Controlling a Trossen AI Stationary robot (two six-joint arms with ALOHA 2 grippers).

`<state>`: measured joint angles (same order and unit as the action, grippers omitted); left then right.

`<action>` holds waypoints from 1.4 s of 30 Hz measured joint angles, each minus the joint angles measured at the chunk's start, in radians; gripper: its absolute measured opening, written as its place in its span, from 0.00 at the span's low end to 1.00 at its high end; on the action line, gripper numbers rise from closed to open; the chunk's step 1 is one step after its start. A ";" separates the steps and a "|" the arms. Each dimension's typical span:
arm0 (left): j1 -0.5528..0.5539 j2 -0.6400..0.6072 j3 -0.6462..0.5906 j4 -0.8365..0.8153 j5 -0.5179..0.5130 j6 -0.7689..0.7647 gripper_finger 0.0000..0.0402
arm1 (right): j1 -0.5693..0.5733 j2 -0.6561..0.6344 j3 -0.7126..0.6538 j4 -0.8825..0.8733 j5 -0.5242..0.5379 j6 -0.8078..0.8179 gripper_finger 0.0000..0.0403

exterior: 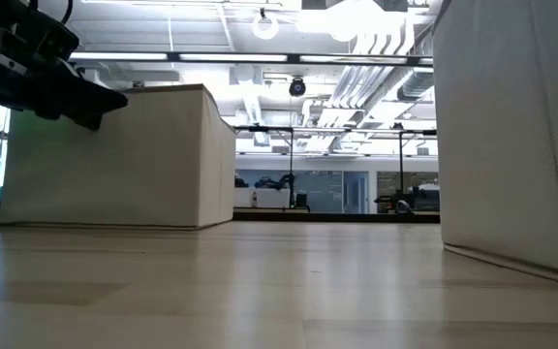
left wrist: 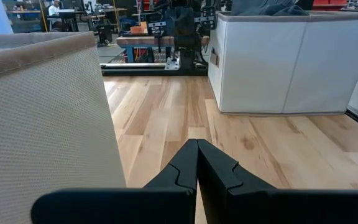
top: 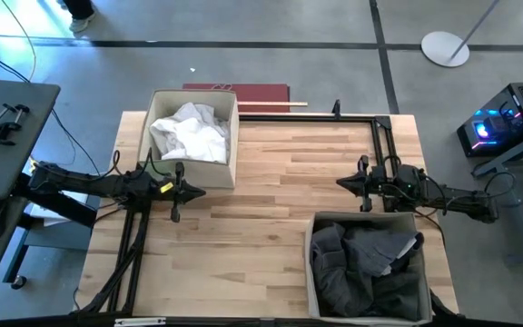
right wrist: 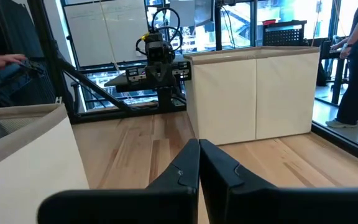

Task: Sort clothes
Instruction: Return to Home Position

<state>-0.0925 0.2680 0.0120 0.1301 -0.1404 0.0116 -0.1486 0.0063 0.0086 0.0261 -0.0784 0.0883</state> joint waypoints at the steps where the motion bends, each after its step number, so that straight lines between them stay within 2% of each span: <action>1: -0.002 -0.004 0.000 -0.002 -0.001 0.000 0.00 | 0.000 0.000 0.000 0.000 0.000 0.000 0.00; 15: -0.017 -0.262 0.000 -0.006 -0.001 -0.001 0.00 | 0.008 -0.005 0.000 0.000 0.000 0.000 0.00; 42: -0.017 -0.264 0.000 0.006 -0.001 0.000 0.00 | 0.008 0.001 0.000 0.000 0.000 0.000 0.00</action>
